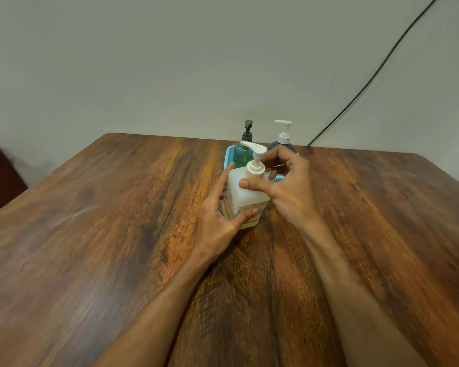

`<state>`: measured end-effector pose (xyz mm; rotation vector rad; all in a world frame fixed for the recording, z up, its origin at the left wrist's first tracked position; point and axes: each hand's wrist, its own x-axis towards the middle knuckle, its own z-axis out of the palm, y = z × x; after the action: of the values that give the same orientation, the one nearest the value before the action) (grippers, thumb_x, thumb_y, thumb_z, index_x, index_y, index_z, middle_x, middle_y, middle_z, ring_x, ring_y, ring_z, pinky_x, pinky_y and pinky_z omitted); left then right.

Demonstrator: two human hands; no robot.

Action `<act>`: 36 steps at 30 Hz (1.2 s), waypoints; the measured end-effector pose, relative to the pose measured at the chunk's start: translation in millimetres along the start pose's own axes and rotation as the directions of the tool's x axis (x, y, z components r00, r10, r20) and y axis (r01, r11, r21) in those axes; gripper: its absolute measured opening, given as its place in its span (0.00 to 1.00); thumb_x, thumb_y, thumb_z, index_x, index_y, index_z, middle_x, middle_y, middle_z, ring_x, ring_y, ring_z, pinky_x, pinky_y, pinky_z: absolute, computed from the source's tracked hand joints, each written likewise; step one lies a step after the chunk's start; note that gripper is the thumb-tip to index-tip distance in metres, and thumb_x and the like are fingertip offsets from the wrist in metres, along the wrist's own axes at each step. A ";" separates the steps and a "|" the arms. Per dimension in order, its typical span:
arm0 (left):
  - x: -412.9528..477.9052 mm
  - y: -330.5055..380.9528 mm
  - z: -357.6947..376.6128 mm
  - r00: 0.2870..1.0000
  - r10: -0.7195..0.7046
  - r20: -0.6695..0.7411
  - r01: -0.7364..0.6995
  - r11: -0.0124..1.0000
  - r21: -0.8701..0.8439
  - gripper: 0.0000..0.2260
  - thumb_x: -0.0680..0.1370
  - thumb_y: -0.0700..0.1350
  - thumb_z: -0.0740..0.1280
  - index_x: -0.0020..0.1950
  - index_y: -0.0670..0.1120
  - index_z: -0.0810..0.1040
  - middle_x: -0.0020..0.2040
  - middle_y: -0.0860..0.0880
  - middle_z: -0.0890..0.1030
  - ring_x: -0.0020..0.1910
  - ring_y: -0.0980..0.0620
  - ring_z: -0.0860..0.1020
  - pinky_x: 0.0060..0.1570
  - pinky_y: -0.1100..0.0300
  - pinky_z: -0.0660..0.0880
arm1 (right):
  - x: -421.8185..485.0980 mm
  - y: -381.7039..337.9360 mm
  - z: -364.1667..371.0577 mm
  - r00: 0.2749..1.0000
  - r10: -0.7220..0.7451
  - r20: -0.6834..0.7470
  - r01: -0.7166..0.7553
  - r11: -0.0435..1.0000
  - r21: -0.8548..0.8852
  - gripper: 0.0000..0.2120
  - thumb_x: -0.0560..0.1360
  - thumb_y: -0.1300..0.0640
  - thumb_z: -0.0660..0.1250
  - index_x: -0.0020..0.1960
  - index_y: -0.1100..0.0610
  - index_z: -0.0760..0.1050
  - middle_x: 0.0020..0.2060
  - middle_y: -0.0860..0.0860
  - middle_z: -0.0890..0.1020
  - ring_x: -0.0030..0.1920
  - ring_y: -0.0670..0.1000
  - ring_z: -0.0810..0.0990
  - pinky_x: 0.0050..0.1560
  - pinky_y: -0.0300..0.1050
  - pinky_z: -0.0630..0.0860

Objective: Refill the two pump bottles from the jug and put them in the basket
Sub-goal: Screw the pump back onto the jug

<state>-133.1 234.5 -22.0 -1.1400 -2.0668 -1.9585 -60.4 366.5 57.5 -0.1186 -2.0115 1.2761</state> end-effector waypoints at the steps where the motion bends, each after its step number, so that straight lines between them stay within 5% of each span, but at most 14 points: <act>1: 0.1 0.1 -0.2 1.000 0.000 0.004 0.000 1.000 0.002 0.43 0.72 0.46 0.79 0.83 0.52 0.60 0.73 0.67 0.70 0.68 0.60 0.75 0.64 0.54 0.79 | -1.1 0.1 2.8 1.000 -0.009 -0.027 0.009 1.000 0.004 0.19 0.62 0.56 0.84 0.46 0.53 0.77 0.43 0.45 0.82 0.42 0.43 0.76 0.42 0.38 0.75; 4: 0.2 0.2 -0.1 1.000 -0.003 0.003 0.003 1.000 0.013 0.44 0.72 0.48 0.79 0.83 0.53 0.60 0.73 0.68 0.69 0.70 0.60 0.74 0.65 0.54 0.78 | -0.7 -0.1 1.1 1.000 -0.003 -0.010 0.003 1.000 -0.010 0.23 0.61 0.53 0.85 0.48 0.52 0.76 0.44 0.45 0.81 0.43 0.43 0.76 0.41 0.34 0.73; 8: 0.1 -1.8 0.5 1.000 0.001 -0.010 -0.001 1.000 0.019 0.43 0.72 0.48 0.79 0.82 0.52 0.60 0.75 0.61 0.71 0.70 0.56 0.74 0.65 0.47 0.78 | 4.6 0.6 -13.8 0.982 0.036 0.188 -0.034 0.999 -0.014 0.24 0.69 0.57 0.80 0.63 0.53 0.79 0.55 0.45 0.83 0.54 0.44 0.79 0.48 0.35 0.74; 13: 0.3 -2.3 0.9 1.000 0.000 -0.006 0.000 1.000 0.010 0.43 0.72 0.47 0.80 0.82 0.52 0.61 0.76 0.59 0.71 0.70 0.54 0.75 0.66 0.45 0.78 | 0.4 -0.3 -2.9 0.999 0.027 0.028 -0.027 1.000 -0.001 0.18 0.65 0.57 0.83 0.52 0.55 0.81 0.48 0.46 0.84 0.47 0.45 0.80 0.46 0.43 0.78; 16: 0.3 -1.6 0.4 1.000 0.011 0.002 -0.011 1.000 0.012 0.43 0.72 0.45 0.80 0.82 0.50 0.60 0.75 0.62 0.70 0.71 0.56 0.74 0.68 0.50 0.76 | -2.9 -0.2 5.2 0.999 0.002 -0.050 -0.001 1.000 0.022 0.23 0.60 0.54 0.85 0.46 0.54 0.76 0.42 0.46 0.80 0.42 0.45 0.76 0.40 0.37 0.74; 22: 0.0 -2.6 -0.5 1.000 -0.001 -0.005 0.001 1.000 0.026 0.43 0.72 0.50 0.79 0.82 0.54 0.60 0.75 0.61 0.70 0.70 0.55 0.74 0.65 0.46 0.78 | 5.5 -0.7 -18.9 0.975 0.044 0.219 -0.050 0.999 0.019 0.23 0.69 0.58 0.80 0.62 0.55 0.80 0.56 0.46 0.83 0.54 0.45 0.80 0.47 0.37 0.74; 26: 0.0 -1.0 0.7 1.000 0.014 -0.008 -0.014 0.999 0.040 0.42 0.72 0.49 0.80 0.81 0.56 0.61 0.76 0.54 0.72 0.70 0.55 0.75 0.66 0.46 0.78 | 3.8 -1.4 -14.6 0.991 0.047 0.128 -0.051 0.998 0.028 0.17 0.66 0.62 0.81 0.52 0.53 0.82 0.49 0.46 0.85 0.47 0.41 0.80 0.46 0.41 0.76; 30: 0.4 0.0 1.2 1.000 0.016 -0.007 -0.016 1.000 0.015 0.42 0.72 0.49 0.79 0.81 0.57 0.61 0.75 0.57 0.73 0.70 0.55 0.75 0.66 0.47 0.77 | -1.3 -1.3 0.3 0.999 0.013 -0.032 -0.012 0.999 0.042 0.22 0.59 0.57 0.86 0.46 0.57 0.77 0.40 0.47 0.80 0.39 0.43 0.74 0.40 0.38 0.74; 36: 0.2 -1.1 -0.4 1.000 -0.002 -0.004 0.002 1.000 0.028 0.43 0.72 0.48 0.80 0.82 0.56 0.60 0.74 0.61 0.71 0.70 0.56 0.75 0.67 0.50 0.77 | 0.3 -7.1 -7.2 0.996 0.002 0.085 -0.001 1.000 -0.009 0.29 0.63 0.56 0.84 0.62 0.52 0.78 0.51 0.44 0.80 0.46 0.40 0.76 0.42 0.32 0.73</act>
<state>-134.0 234.4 -22.7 -1.1280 -2.0876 -1.9250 -54.0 368.4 65.0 -0.0713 -2.0893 1.2929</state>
